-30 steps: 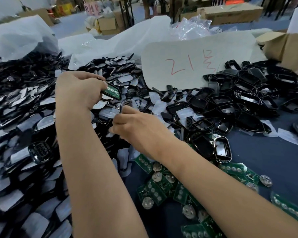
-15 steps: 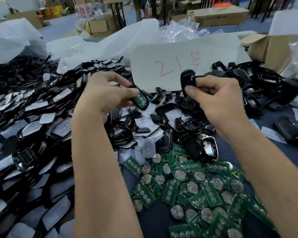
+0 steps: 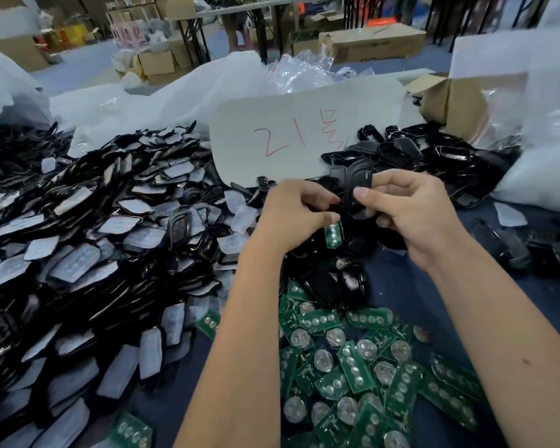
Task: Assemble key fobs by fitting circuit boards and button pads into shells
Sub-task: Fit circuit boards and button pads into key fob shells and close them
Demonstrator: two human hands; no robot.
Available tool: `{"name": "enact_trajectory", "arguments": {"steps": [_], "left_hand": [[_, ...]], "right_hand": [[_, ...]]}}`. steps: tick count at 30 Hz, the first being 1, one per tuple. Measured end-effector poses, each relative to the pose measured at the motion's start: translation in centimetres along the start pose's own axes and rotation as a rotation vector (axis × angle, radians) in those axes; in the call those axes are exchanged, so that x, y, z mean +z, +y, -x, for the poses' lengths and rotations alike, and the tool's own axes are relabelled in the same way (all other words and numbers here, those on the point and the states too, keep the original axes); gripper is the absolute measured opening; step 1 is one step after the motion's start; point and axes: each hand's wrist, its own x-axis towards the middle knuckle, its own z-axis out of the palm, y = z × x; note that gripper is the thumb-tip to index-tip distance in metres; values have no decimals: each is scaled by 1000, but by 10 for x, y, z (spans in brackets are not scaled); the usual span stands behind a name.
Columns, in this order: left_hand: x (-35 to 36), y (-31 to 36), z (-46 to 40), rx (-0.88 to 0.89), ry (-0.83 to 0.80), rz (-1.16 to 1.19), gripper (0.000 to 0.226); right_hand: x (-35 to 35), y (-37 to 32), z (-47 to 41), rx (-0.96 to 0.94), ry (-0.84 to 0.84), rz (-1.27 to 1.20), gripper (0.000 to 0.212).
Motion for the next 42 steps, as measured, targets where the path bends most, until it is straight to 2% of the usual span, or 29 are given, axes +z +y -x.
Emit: {"name": "enact_trajectory", "arguments": {"steps": [5, 10, 14, 18, 22, 32, 38, 42], "left_hand": [[3, 5, 2, 36, -29, 447, 17], [7, 6, 4, -24, -27, 611, 9], [6, 9, 5, -53, -73, 652, 7], [7, 12, 6, -93, -88, 688, 7], [9, 13, 5, -91, -90, 669, 19], [10, 17, 3, -69, -115, 586, 8], [6, 22, 4, -58, -123, 595, 3], [7, 31, 5, -3, -46, 523, 6]], "right_hand": [[-1, 2, 1, 10, -14, -5, 12], [-1, -3, 3, 56, -94, -113, 8], [-2, -5, 2, 109, -109, -321, 11], [2, -1, 2, 92, -74, -404, 17], [3, 1, 1, 40, -18, -418, 19], [4, 7, 1, 17, 37, -409, 15], [1, 6, 1, 44, -13, -474, 22], [6, 7, 0, -50, 86, -360, 15]]}}
